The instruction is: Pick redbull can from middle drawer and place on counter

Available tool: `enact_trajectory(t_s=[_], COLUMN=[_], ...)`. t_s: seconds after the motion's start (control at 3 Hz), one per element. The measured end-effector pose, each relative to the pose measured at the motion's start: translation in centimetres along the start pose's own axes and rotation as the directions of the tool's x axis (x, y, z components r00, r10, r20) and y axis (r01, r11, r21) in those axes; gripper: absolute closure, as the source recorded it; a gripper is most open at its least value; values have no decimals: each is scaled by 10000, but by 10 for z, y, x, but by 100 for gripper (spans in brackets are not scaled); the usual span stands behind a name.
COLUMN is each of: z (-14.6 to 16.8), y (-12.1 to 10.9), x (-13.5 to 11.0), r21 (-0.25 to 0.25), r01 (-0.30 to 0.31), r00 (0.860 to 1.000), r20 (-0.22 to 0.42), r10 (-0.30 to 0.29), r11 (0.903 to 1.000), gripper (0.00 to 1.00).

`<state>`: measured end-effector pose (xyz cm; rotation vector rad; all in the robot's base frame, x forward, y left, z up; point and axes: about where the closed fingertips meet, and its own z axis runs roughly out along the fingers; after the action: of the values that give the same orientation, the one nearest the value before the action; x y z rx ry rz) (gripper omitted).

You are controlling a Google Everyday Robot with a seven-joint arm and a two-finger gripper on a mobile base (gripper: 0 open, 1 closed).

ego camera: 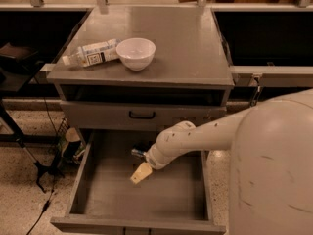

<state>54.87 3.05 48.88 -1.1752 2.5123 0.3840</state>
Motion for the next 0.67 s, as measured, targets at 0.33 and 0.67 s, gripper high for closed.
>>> enact_trajectory(t_s=[0.33, 0.67], z=[21, 37], y=[-17, -30], x=[-17, -27], r21=[193, 184], r01=[-145, -239], r00=[9992, 9982], r20=[370, 549], r10=[138, 228], r11=[9997, 9995], gripper=[0, 0])
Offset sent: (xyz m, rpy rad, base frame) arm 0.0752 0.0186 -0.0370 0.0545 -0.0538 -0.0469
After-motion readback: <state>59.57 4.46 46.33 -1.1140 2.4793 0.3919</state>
